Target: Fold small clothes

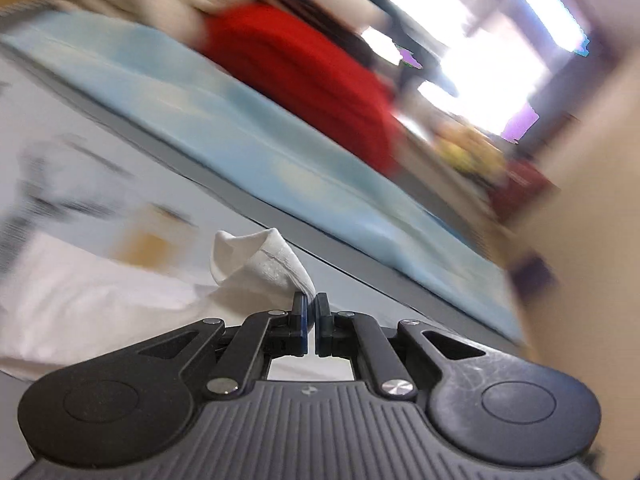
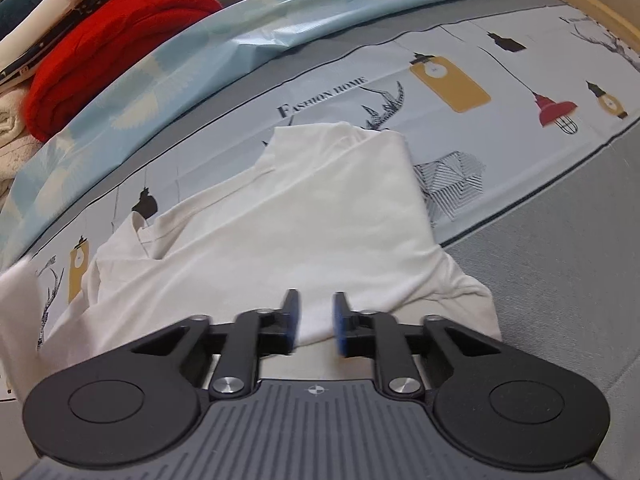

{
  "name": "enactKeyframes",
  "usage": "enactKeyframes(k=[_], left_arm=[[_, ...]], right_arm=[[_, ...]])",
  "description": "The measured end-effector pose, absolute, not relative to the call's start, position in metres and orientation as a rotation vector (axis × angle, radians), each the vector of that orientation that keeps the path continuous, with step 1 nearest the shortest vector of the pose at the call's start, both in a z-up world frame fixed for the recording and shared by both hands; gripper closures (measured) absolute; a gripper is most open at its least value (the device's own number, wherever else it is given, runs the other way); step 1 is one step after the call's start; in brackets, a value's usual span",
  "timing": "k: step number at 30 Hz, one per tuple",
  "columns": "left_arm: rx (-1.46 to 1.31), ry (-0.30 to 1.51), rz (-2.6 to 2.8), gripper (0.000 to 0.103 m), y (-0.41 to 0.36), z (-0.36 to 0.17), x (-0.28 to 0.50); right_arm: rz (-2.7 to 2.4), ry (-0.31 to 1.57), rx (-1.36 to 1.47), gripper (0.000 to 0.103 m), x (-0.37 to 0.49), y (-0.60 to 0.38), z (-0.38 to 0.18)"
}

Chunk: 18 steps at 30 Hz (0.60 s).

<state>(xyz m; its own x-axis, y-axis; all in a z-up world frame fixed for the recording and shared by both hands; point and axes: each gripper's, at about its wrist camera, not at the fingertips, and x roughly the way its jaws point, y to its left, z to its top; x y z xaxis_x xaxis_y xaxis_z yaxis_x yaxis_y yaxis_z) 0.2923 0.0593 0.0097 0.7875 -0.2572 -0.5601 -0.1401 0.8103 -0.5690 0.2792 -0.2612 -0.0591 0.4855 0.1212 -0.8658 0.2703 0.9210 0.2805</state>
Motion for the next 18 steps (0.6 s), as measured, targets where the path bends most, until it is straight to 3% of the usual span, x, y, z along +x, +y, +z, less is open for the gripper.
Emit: enactKeyframes(k=[3, 6, 12, 18], left_arm=[[-0.651, 0.806, -0.327, 0.094, -0.007, -0.004, 0.305], [-0.573, 0.872, -0.312, 0.092, -0.025, -0.014, 0.306], [-0.558, 0.92, 0.053, 0.091, 0.05, -0.031, 0.314], [-0.617, 0.918, 0.315, 0.091, 0.13, -0.036, 0.312]], right_arm=[[-0.103, 1.073, 0.432, 0.088, 0.28, -0.268, -0.063], [-0.121, 1.071, 0.464, 0.086, 0.283, -0.276, -0.067], [-0.133, 1.093, 0.554, 0.072, 0.291, -0.287, -0.087], [-0.107, 1.125, 0.611, 0.069, 0.305, -0.281, -0.112]])
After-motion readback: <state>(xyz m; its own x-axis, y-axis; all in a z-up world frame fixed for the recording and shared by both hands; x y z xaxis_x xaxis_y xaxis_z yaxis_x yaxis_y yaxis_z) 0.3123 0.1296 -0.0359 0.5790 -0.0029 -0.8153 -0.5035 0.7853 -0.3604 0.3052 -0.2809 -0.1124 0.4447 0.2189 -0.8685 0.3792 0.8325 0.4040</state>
